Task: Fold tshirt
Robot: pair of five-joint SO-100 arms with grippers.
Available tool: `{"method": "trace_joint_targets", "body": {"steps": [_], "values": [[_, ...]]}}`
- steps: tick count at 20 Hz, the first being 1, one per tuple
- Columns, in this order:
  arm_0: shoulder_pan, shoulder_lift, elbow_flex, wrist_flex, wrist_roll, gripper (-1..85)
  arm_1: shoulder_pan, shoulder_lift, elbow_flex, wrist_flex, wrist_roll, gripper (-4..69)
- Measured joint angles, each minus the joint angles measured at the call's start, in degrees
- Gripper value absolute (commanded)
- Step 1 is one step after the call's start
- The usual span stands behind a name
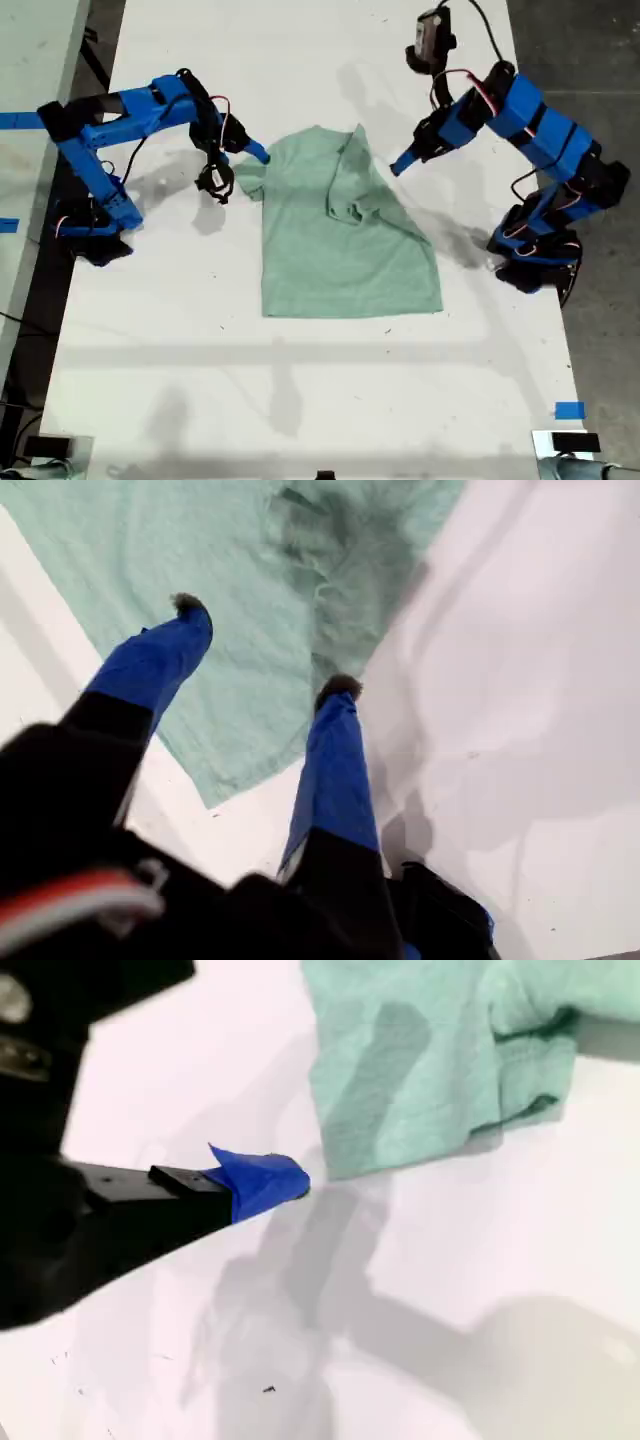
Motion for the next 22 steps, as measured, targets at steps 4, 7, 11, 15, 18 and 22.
{"method": "trace_joint_targets", "body": {"steps": [4,7,11,15,18,22], "values": [[-0.4,-8.2,-0.5,-2.2,0.6,14.7,0.0,6.4,3.5,0.0,0.5,24.7],[-1.3,-11.3,-4.8,-2.2,4.4,0.1,0.0,8.7,6.6,-0.5,0.9,24.8],[-1.1,-11.7,-4.9,-1.8,5.9,0.1,0.0,9.7,8.7,-1.3,1.1,24.8],[-1.8,-9.0,-4.0,0.4,6.0,0.1,0.0,10.1,8.7,-1.3,1.1,24.8],[-5.7,-2.2,0.3,2.5,6.2,0.1,0.0,10.9,9.9,-1.4,1.1,24.8],[-10.6,11.4,5.6,4.0,6.9,0.1,0.2,12.7,11.6,-1.4,1.2,24.8]]}}
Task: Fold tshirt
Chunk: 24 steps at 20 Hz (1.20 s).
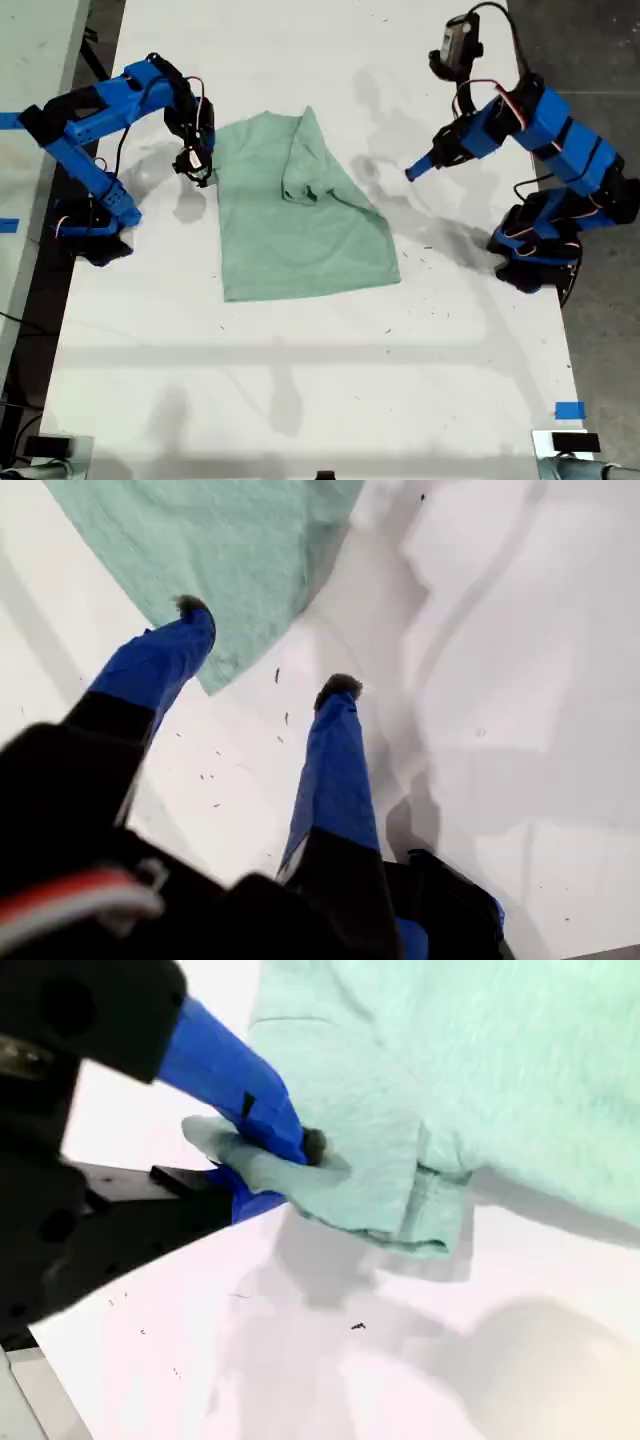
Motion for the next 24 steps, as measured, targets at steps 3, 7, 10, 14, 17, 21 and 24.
{"method": "trace_joint_targets", "body": {"steps": [3,7,10,14,17,21,24], "values": [[1.8,1.8,0.1,0.4,-1.5,0.1,0.2,0.0,0.5,0.0,0.2,24.8],[7.9,0.3,-7.7,2.4,-5.7,0.1,0.2,0.0,1.1,-0.4,0.4,24.8],[12.3,-8.3,-20.5,4.5,-7.2,0.1,0.2,0.0,1.4,-0.8,0.7,24.8],[17.4,-28.9,-48.3,12.7,-7.6,0.1,0.2,0.1,1.8,-1.0,1.1,24.8],[19.0,-33.7,-56.8,10.9,-8.3,0.1,0.2,0.1,2.0,-1.0,1.3,24.8],[20.9,-35.5,-57.6,4.6,-8.6,3.6,0.2,0.1,2.6,-1.1,1.3,24.7],[21.1,-39.5,-57.6,1.6,-8.3,29.8,0.2,0.2,3.1,-1.9,1.3,24.6]]}}
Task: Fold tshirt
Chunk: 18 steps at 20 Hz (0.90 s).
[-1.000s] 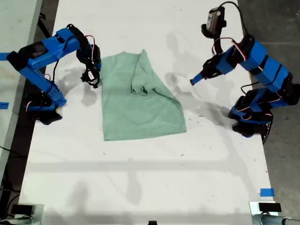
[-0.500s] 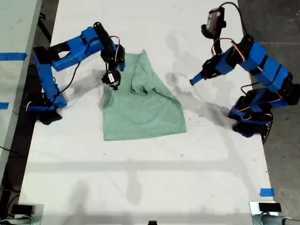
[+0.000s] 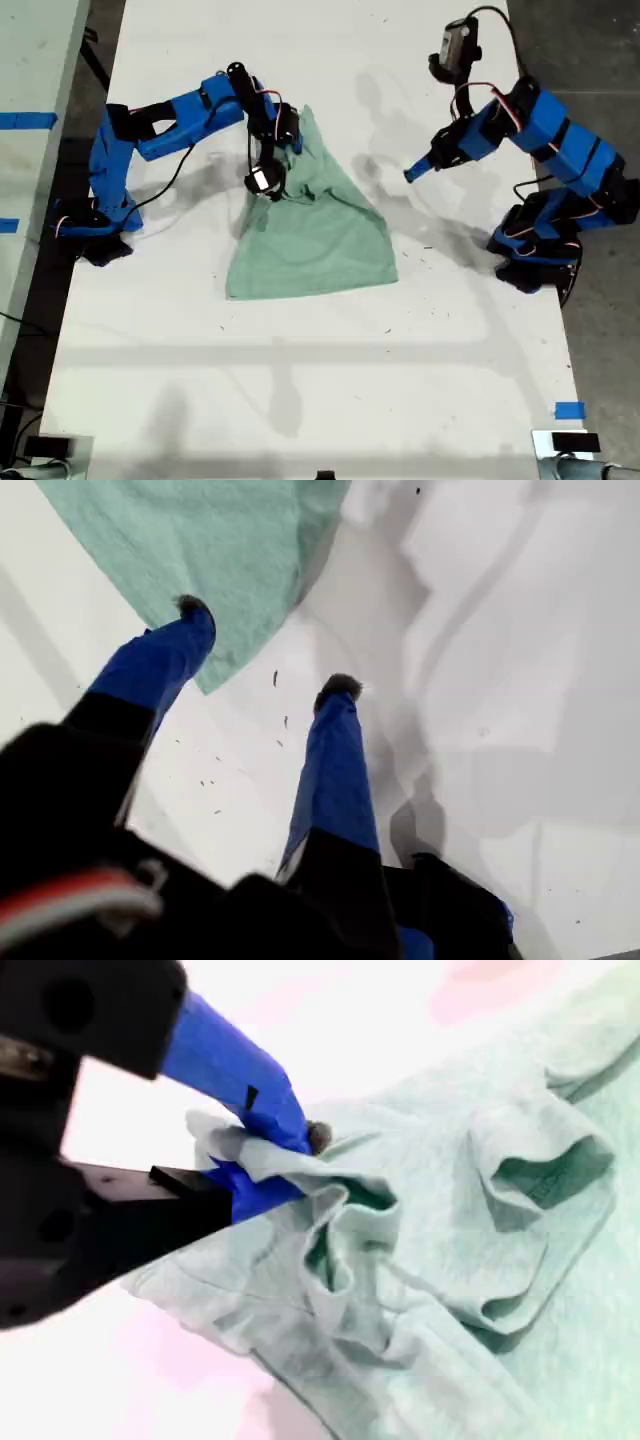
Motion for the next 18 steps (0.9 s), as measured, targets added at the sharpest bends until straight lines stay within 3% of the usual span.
{"method": "trace_joint_targets", "body": {"steps": [2,6,11,13,14,16,18], "values": [[0.0,-2.0,0.0,-0.2,0.4,34.1,0.0,0.0,0.9,-0.4,0.0,24.6],[0.0,-1.9,0.0,2.2,0.6,33.8,0.0,0.0,1.7,-1.1,0.7,24.6],[0.6,10.5,2.6,13.2,-0.4,29.0,-1.8,2.5,3.9,-1.1,2.9,22.0],[4.4,17.3,6.7,16.4,-2.9,29.9,-4.3,4.0,5.6,-0.7,4.4,21.0],[6.9,20.7,9.5,17.0,-4.8,30.8,-5.8,4.3,6.2,-0.6,5.2,25.2],[13.3,27.2,17.6,16.4,-9.9,30.6,-9.7,4.3,7.3,-0.6,6.9,30.1],[19.5,33.6,27.4,13.9,-16.3,28.6,-13.0,4.3,8.4,-0.9,9.0,30.3]]}}
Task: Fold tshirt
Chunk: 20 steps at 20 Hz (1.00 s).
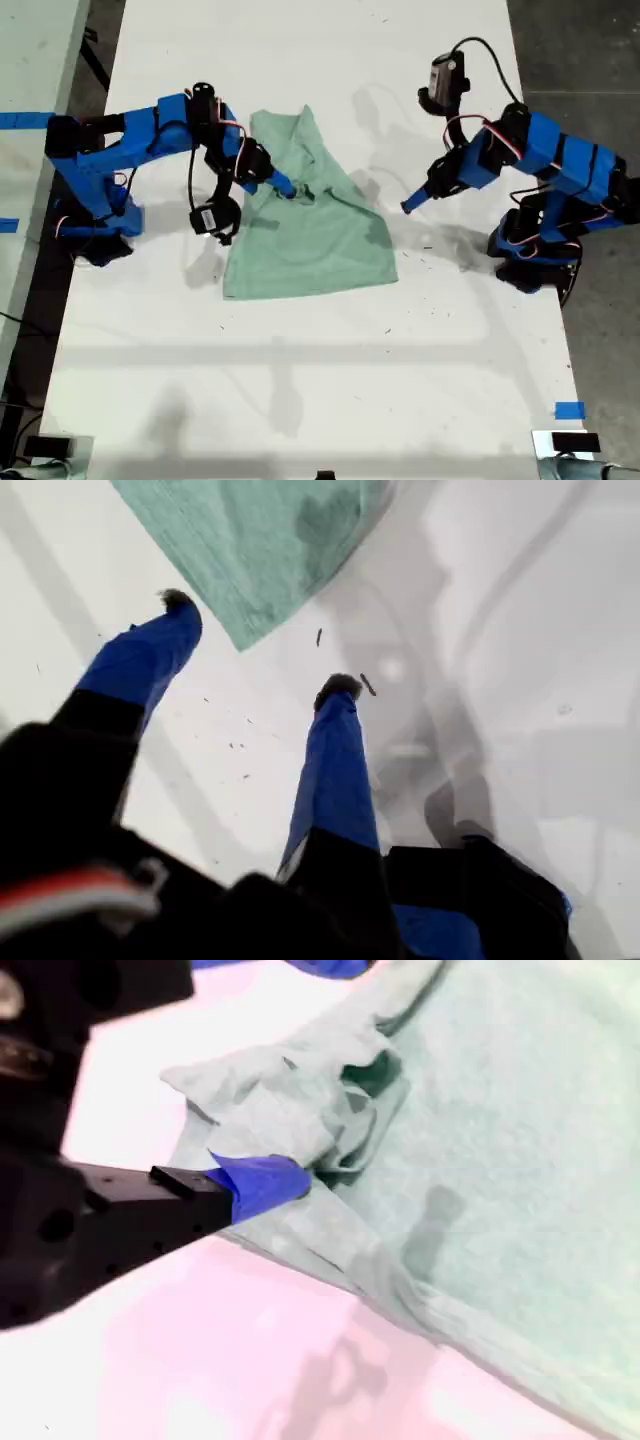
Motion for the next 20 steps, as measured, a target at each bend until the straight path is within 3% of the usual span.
{"method": "trace_joint_targets", "body": {"steps": [7,15,16,19,20], "values": [[16.1,19.2,29.7,-12.5,-22.7,28.0,-4.7,-1.8,7.2,-6.5,6.0,30.9],[17.5,19.9,32.3,-14.9,-25.8,27.1,-4.7,-16.3,14.8,-23.2,7.9,30.2],[17.5,20.0,32.4,-14.9,-25.8,26.9,-5.0,-19.0,14.8,-25.0,8.3,27.9],[17.5,20.1,33.6,-14.9,-25.8,25.2,-6.1,-26.4,14.8,-29.5,8.9,5.1],[17.5,20.1,34.3,-15.4,-25.8,22.5,-6.2,-28.5,14.6,-30.3,9.0,3.3]]}}
